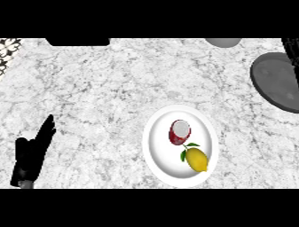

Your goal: Pick the can from the plate and place it in the pan

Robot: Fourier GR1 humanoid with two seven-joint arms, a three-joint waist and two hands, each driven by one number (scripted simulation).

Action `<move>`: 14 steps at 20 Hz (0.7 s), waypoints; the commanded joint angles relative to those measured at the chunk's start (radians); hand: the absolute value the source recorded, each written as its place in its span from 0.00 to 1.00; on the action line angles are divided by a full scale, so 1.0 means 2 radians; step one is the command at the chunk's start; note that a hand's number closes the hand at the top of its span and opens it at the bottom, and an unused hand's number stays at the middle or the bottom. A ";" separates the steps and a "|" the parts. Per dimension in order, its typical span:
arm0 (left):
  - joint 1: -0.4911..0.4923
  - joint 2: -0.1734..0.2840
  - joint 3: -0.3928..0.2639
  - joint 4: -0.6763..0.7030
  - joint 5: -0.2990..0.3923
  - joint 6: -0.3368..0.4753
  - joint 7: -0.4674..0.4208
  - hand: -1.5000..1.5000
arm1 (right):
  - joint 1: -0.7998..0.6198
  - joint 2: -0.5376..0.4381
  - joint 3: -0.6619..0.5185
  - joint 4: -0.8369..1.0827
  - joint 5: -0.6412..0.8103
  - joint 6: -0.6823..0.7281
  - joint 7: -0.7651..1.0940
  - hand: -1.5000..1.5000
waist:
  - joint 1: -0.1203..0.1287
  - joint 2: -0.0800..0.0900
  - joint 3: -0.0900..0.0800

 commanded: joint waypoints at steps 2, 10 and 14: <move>-0.050 0.015 -0.009 -0.024 -0.013 -0.019 0.012 0.50 | -0.012 0.035 0.034 0.111 0.000 0.015 0.021 0.00 | 0.009 0.004 -0.013; -0.119 0.003 -0.059 -0.098 -0.023 -0.056 0.031 0.50 | 0.009 0.035 0.149 0.252 0.189 -0.065 0.111 1.00 | 0.018 0.006 -0.012; -0.112 0.011 -0.045 -0.123 -0.019 -0.058 0.071 0.50 | 0.019 0.113 0.134 0.310 0.189 -0.118 0.054 0.00 | 0.002 -0.001 -0.013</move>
